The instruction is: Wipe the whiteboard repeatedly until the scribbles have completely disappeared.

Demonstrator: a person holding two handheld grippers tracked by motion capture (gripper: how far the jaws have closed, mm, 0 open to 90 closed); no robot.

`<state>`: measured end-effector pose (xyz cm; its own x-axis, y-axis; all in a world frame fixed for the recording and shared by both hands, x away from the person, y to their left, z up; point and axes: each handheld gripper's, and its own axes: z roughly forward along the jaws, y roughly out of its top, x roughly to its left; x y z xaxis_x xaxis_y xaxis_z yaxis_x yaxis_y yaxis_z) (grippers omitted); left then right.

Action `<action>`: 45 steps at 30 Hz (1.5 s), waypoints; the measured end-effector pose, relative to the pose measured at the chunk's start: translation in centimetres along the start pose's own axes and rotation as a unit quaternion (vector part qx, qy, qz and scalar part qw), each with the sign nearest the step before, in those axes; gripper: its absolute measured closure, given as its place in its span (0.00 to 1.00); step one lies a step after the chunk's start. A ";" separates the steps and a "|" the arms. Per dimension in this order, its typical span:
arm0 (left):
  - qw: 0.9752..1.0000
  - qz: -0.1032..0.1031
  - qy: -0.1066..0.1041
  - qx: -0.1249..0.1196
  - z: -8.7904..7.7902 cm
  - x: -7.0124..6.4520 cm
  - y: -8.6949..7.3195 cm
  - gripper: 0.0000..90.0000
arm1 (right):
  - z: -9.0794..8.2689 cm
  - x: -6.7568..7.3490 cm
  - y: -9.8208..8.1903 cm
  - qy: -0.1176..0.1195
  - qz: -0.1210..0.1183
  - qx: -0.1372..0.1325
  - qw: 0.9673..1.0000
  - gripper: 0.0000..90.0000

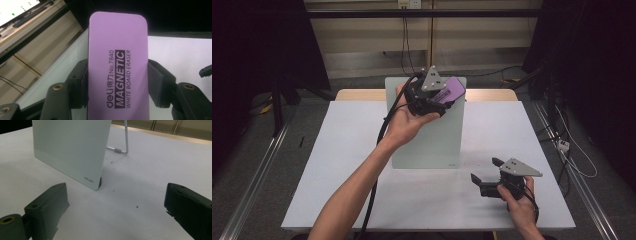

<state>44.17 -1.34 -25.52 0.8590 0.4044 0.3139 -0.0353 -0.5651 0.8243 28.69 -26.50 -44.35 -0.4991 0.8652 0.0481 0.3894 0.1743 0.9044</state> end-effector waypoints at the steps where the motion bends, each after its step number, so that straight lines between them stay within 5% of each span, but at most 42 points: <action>1: 1.000 0.004 0.001 0.001 0.3 -0.2 0.2 0.46 | 0.0 0.0 0.0 0.000 -0.001 -0.001 1.000 0.06; 10: 0.998 0.044 -0.023 0.027 2.6 -2.7 0.3 0.46 | -0.3 -0.1 -0.1 0.001 -0.001 -0.003 1.000 0.06; 17: 0.994 0.063 -0.066 0.054 4.6 -6.0 -2.9 0.46 | -0.3 0.0 -0.1 -0.001 -0.001 -0.002 1.000 0.06; 20: 0.995 0.053 -0.060 0.050 4.0 -5.4 -3.0 0.46 | -0.3 -0.1 -0.1 0.000 0.000 -0.002 1.000 0.06; 25: 0.999 0.016 -0.013 0.026 1.2 -2.4 -1.9 0.46 | -0.3 0.0 0.0 -0.001 -0.001 -0.001 1.000 0.06; 30: 0.999 -0.009 0.029 0.009 -1.0 -0.3 -1.6 0.46 | -0.2 0.0 0.0 0.000 0.000 -0.001 1.000 0.06; 35: 1.000 -0.016 0.025 0.008 -1.4 0.0 -2.1 0.46 | -0.1 -0.1 -0.1 -0.001 0.003 0.000 1.000 0.06; 37: 1.000 0.003 0.008 0.028 -0.7 -0.6 -2.0 0.46 | -0.1 -0.1 0.0 -0.003 0.006 0.001 1.000 0.06; 41: 0.996 0.043 -0.014 0.077 1.2 -2.9 -1.9 0.46 | -0.1 0.0 -0.1 -0.004 0.006 0.002 1.000 0.06; 45: 0.992 0.052 -0.047 0.103 2.4 -4.2 -2.7 0.46 | -0.2 -0.1 -0.1 -0.007 0.009 0.001 1.000 0.06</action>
<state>41.85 -3.27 -30.23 0.9002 0.2724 0.3398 -0.0303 -0.7392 0.6728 28.52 -26.68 -44.35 -0.4820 0.8742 0.0584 0.3991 0.1598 0.9029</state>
